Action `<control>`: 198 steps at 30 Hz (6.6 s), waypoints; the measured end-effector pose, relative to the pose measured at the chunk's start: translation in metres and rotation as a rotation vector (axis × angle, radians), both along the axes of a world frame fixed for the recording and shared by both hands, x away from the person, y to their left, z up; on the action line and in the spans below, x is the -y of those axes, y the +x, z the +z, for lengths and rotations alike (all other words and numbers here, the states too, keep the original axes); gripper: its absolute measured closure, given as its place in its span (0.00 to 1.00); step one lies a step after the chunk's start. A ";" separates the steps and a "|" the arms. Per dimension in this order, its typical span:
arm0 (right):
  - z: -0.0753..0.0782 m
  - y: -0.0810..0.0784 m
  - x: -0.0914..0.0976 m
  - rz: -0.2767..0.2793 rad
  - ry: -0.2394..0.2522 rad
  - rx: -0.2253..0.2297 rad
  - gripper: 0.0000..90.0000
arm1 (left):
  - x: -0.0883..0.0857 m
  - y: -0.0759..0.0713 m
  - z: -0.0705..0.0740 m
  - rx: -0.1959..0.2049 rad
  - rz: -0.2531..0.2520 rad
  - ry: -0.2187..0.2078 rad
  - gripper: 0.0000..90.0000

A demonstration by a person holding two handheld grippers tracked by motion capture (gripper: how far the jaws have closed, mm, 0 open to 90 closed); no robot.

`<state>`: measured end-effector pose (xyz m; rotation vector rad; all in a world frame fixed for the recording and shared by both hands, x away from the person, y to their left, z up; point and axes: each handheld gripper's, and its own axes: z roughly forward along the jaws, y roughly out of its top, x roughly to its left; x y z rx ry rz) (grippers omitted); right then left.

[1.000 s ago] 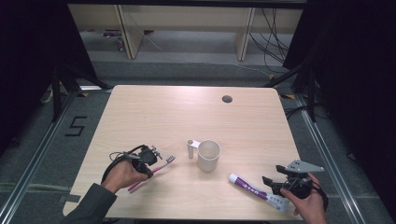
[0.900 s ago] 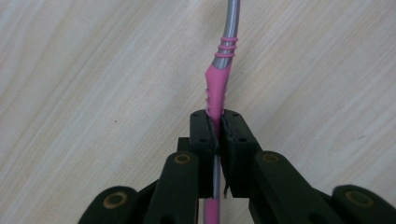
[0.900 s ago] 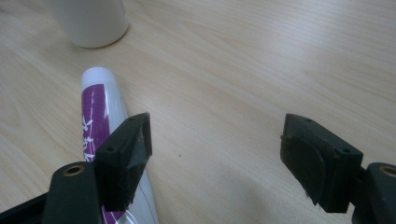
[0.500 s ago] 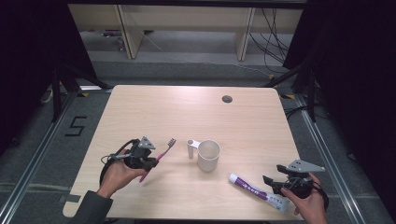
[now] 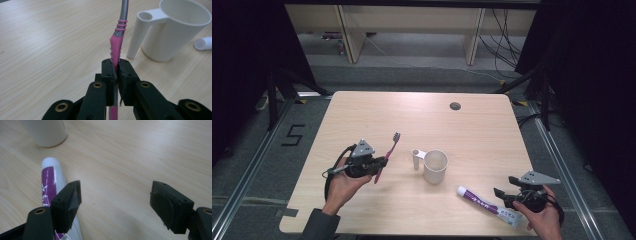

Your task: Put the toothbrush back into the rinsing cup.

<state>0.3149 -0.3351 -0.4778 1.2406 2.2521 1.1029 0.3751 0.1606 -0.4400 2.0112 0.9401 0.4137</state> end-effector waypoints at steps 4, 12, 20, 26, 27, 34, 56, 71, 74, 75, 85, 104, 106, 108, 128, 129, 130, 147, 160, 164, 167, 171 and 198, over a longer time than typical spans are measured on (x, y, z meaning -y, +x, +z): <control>0.000 0.000 -0.001 0.000 0.004 -0.011 0.29 | 0.000 0.000 0.004 0.057 0.031 -0.043 0.93; 0.000 0.000 0.000 0.001 0.005 -0.012 0.29 | 0.002 0.001 0.007 0.128 0.052 -0.103 0.92; -0.001 0.000 0.000 -0.001 0.010 -0.008 0.29 | 0.009 0.006 0.009 0.169 0.062 -0.172 0.92; -0.001 0.001 0.000 0.000 0.011 -0.005 0.29 | 0.017 0.009 0.015 0.191 0.060 -0.221 0.92; -0.001 0.000 -0.001 -0.001 0.014 -0.009 0.29 | 0.018 0.010 0.017 0.192 0.054 -0.232 0.92; -0.001 0.000 -0.001 0.001 0.014 -0.009 0.29 | 0.025 0.017 0.023 0.215 0.055 -0.273 0.92; -0.002 0.003 0.002 0.017 0.000 0.017 0.29 | 0.051 0.031 0.038 0.251 0.002 -0.344 0.92; -0.001 0.001 0.001 0.009 0.009 0.011 0.29 | 0.074 0.036 0.036 0.250 -0.030 -0.351 0.92; -0.001 0.001 0.000 0.008 0.012 0.001 0.29 | 0.077 0.038 0.033 0.245 -0.030 -0.352 0.92; -0.001 0.001 0.000 0.008 0.012 0.001 0.29 | 0.077 0.039 0.032 0.246 -0.033 -0.345 0.92; -0.002 0.003 0.002 0.023 0.004 0.017 0.29 | 0.078 0.042 0.023 0.230 -0.033 -0.334 0.92; -0.002 0.001 0.000 0.006 0.013 -0.007 0.29 | 0.077 0.038 0.004 0.203 -0.028 -0.311 0.91; -0.002 0.002 0.000 0.013 0.008 -0.002 0.29 | 0.076 0.037 0.003 0.202 -0.033 -0.304 0.91; -0.002 0.003 0.001 0.025 -0.009 0.022 0.29 | 0.075 0.036 0.002 0.198 -0.035 -0.296 0.91; -0.002 0.003 0.000 0.034 -0.009 0.017 0.29 | 0.073 0.030 -0.016 0.156 -0.041 -0.246 0.89; -0.002 0.003 0.000 0.033 -0.011 0.017 0.29 | 0.073 0.029 -0.017 0.154 -0.041 -0.247 0.89; -0.002 0.003 0.000 0.033 -0.010 0.018 0.29 | 0.073 0.029 -0.017 0.153 -0.044 -0.243 0.88; -0.002 0.003 0.000 0.034 -0.011 0.016 0.29 | 0.072 0.023 -0.010 0.144 0.003 -0.238 0.53; -0.002 0.002 -0.001 0.022 0.006 0.002 0.29 | 0.063 0.010 0.006 0.118 0.007 -0.232 0.38; -0.002 0.004 0.000 0.034 -0.008 0.016 0.29 | 0.060 0.004 0.006 0.103 -0.005 -0.231 0.36; -0.002 0.003 -0.001 0.026 0.001 0.012 0.29 | 0.058 0.000 0.005 0.093 -0.015 -0.230 0.35; -0.002 0.003 0.000 0.032 -0.002 0.005 0.29 | 0.054 -0.007 0.003 0.082 -0.024 -0.203 0.33; -0.004 0.003 0.002 0.020 0.017 -0.006 0.27 | 0.038 -0.047 -0.030 0.023 -0.050 -0.149 0.24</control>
